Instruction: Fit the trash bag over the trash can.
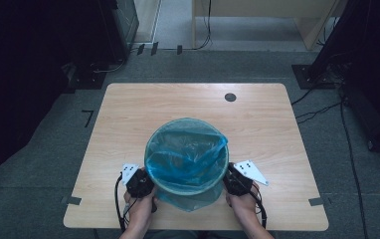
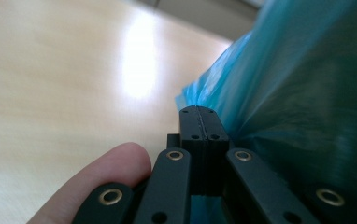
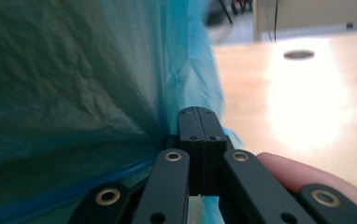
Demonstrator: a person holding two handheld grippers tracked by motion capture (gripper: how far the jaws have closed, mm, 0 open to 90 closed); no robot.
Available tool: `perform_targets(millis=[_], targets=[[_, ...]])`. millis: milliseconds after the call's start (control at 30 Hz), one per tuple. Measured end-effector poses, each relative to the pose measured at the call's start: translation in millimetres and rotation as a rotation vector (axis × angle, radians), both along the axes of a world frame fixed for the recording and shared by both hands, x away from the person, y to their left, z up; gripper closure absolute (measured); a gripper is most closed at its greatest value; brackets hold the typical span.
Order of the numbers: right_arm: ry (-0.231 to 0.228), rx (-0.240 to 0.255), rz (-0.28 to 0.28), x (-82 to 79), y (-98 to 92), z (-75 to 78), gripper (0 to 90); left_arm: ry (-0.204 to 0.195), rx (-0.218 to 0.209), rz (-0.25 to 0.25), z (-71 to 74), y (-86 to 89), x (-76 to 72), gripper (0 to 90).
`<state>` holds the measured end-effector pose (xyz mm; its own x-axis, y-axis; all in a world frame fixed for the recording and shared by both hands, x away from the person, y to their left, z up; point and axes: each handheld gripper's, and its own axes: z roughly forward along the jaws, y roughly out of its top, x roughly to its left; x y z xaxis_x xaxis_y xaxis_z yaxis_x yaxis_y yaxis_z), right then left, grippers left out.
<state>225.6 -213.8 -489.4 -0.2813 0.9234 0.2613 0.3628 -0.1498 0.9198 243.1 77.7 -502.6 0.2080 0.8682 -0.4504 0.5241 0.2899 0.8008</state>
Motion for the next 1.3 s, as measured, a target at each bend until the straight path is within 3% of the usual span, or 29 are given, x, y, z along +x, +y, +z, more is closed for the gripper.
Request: perform_targets(millis=[167, 367, 467, 533, 567, 633, 800, 900, 967, 1067, 1133, 1300], targets=[[0.073, 0.008, 0.019, 8.8, -3.1, -11.8, 90.0, 0.076, 0.029, -0.03, -12.8, -3.5, 7.4, 90.0], [0.142, -0.021, 0.016, 14.7, -3.6, -23.0, 90.0, 0.109, 0.112, -0.028, -15.6, -9.8, 9.7, 89.1], [0.17, -0.055, 0.033, 16.1, -3.8, -26.7, 90.0, 0.108, 0.179, -0.011, -16.2, -7.4, 10.6, 80.0], [0.173, -0.078, 0.04, 15.0, -3.8, -26.2, 90.0, 0.108, 0.186, -0.011, -15.8, -2.2, 10.6, 73.8], [0.167, -0.085, 0.04, 14.0, -4.7, -25.5, 90.0, 0.099, 0.184, -0.004, -14.4, 2.8, 10.0, 72.3], [0.148, -0.073, 0.03, 11.4, -9.3, -22.4, 90.0, 0.078, 0.139, 0.004, -9.1, 15.2, 8.3, 68.5], [0.072, -0.004, -0.04, 4.0, -31.1, -0.3, 90.0, -0.063, 0.105, 0.103, 13.2, 40.9, -2.5, 65.0], [-0.018, 0.019, -0.067, -4.1, -37.9, 20.0, 90.0, -0.149, 0.102, 0.111, 24.8, 36.9, -8.5, 66.8], [-0.082, 0.02, -0.043, -9.7, -35.0, 32.1, 90.0, -0.194, 0.111, 0.07, 30.8, 26.6, -12.5, 67.5], [-0.129, 0.003, 0.004, -14.9, -23.6, 41.8, 90.0, -0.218, 0.112, -0.001, 34.5, 9.9, -16.1, 68.7], [-0.126, -0.004, 0.02, -15.1, -18.2, 40.4, 90.0, -0.221, 0.125, -0.002, 34.5, 1.0, -17.1, 73.4], [-0.084, 0.001, 0.027, -12.8, -15.3, 28.5, 90.0, -0.207, 0.143, -0.015, 30.0, -2.5, -14.3, 81.8]])
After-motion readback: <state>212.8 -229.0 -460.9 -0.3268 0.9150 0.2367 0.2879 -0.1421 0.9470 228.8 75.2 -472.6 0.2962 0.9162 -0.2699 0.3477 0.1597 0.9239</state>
